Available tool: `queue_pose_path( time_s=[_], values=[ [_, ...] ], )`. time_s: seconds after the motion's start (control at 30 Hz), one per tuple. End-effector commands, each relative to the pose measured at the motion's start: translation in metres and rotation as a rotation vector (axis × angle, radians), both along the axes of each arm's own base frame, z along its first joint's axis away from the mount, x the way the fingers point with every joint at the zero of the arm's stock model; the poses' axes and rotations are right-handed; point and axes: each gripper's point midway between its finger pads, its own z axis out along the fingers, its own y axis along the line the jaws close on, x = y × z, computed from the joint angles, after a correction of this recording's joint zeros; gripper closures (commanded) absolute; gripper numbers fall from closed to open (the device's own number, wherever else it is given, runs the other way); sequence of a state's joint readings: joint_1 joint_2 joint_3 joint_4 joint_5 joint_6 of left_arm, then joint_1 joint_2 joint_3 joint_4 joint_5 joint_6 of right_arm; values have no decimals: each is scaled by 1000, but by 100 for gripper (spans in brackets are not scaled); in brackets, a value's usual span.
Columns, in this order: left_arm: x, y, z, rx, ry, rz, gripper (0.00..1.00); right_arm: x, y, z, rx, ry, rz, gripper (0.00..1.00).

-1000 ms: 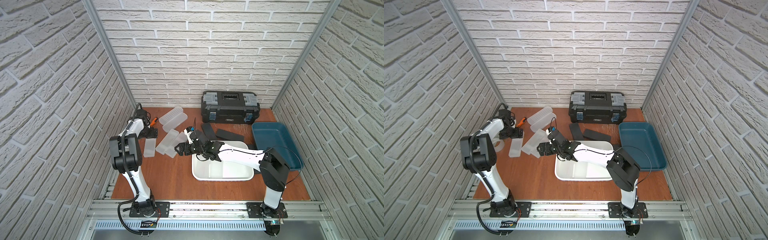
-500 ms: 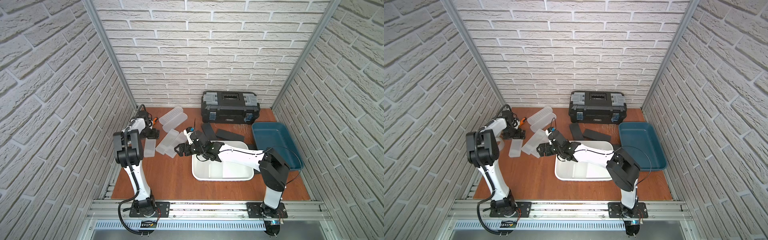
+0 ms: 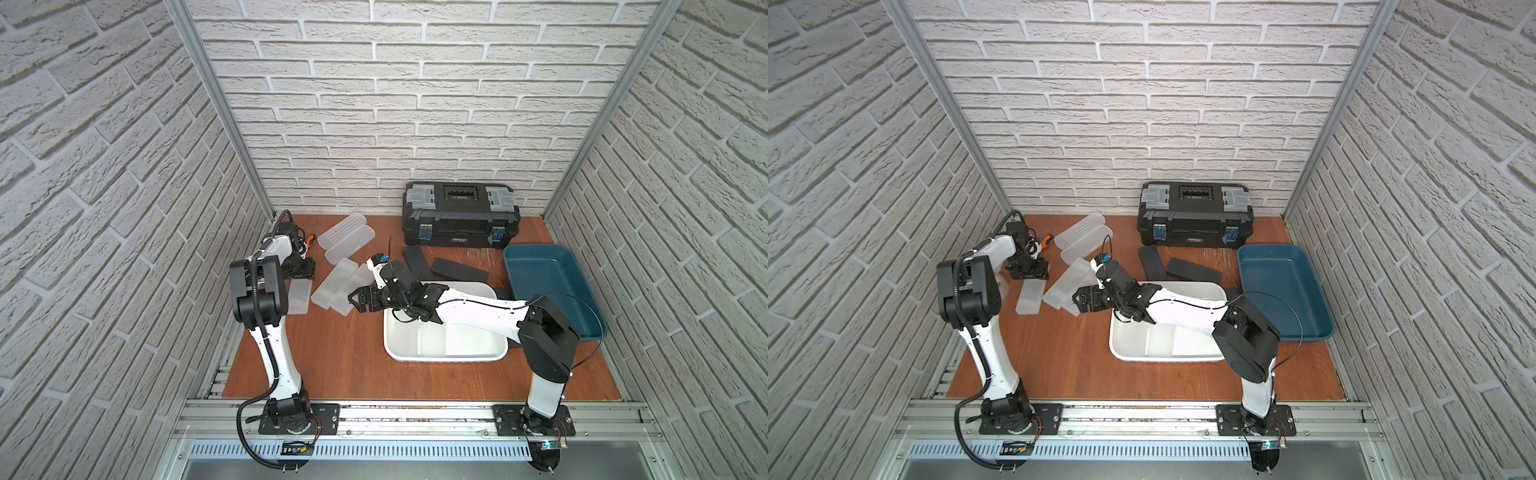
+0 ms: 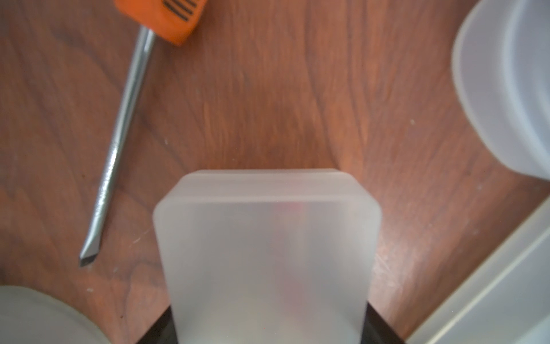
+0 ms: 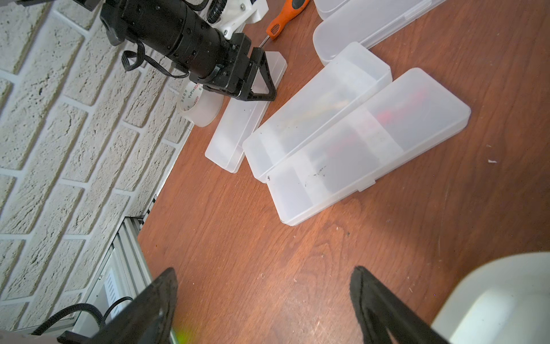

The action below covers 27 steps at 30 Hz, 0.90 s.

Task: Place the pencil cases by color into the storage box
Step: Pick up the pencil case from the center of the board.

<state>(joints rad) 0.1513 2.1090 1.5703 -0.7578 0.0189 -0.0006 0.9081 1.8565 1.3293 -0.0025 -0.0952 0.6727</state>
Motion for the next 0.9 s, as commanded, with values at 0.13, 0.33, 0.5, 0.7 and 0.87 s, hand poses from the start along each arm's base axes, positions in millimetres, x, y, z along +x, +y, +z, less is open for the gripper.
queue_pose_path(
  time_s=[0.13,0.33,0.5,0.7,0.87],
  values=[
    [-1,-1,29,-33,-26,33,46,-4,-6,35,53,-75,5,9],
    [4,-2,67,-37,-87,45,46,-5,-9,41,58,-84,1,9],
    [6,-8,103,-54,-130,26,46,-6,-8,43,72,-79,4,9],
    [5,-36,137,-62,-189,-34,46,-7,-10,45,96,-82,9,9],
    [-1,-69,158,-120,-237,-84,46,-4,-12,46,204,-57,26,9]
  ],
)
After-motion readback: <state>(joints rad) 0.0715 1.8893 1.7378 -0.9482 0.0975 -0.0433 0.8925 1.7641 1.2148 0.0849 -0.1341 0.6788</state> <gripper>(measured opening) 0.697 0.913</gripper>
